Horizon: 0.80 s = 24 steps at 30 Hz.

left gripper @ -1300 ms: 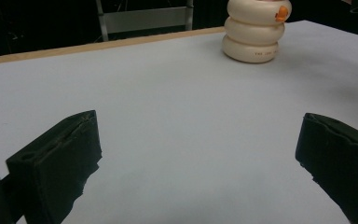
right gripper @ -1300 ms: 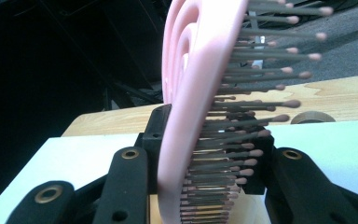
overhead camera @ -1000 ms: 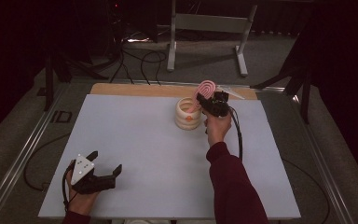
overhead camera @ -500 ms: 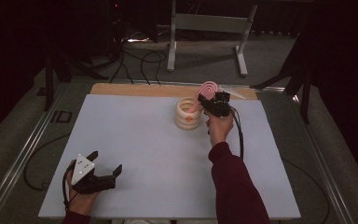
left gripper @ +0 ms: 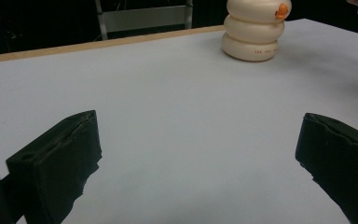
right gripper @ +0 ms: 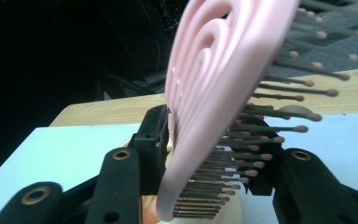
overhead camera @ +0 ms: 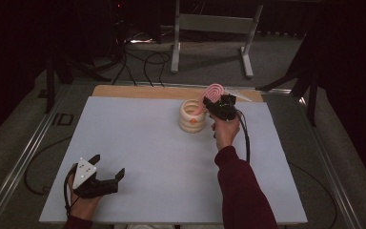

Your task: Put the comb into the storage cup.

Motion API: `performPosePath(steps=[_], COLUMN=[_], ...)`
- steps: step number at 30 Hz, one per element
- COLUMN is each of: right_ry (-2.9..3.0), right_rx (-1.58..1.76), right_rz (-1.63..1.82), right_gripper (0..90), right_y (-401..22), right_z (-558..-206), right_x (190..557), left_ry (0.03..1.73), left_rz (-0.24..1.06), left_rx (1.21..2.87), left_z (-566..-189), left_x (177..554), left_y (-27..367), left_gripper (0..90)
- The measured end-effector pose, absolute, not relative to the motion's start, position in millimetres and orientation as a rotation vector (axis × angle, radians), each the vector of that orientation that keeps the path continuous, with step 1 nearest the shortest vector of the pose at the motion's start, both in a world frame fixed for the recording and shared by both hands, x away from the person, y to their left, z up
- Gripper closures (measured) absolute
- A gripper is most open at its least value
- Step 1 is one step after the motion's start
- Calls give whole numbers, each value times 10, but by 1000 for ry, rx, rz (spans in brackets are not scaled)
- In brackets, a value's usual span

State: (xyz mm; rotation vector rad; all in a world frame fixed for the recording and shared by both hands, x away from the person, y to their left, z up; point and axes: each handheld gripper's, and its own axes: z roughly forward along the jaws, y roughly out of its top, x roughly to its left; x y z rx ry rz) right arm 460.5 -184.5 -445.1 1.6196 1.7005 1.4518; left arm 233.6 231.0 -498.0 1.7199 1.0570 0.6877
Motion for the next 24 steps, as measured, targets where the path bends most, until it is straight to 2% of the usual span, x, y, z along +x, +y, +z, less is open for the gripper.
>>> performPosePath(steps=[16,17,21,24], right_ry=[1805,1830,1841,1860], right_rx=[1565,1552,1544,1535], right_rz=[1368,1341,1322,1308], right_gripper=[416,380,345,263], right_y=[-1879,-1882,-1882,-1890], right_z=[-4423,-4423,-4420,-4403], right_x=[4587,4580,4575,4562], left_ry=[1058,1057,1058,1058], left_rz=[688,689,689,689], left_rx=[1720,1720,1719,1720], left_z=[-4981,-4981,-4980,-4980], left_x=[2334,2334,2332,2332], left_y=[2309,2308,2309,2308], left_gripper=[9,9,9,9])
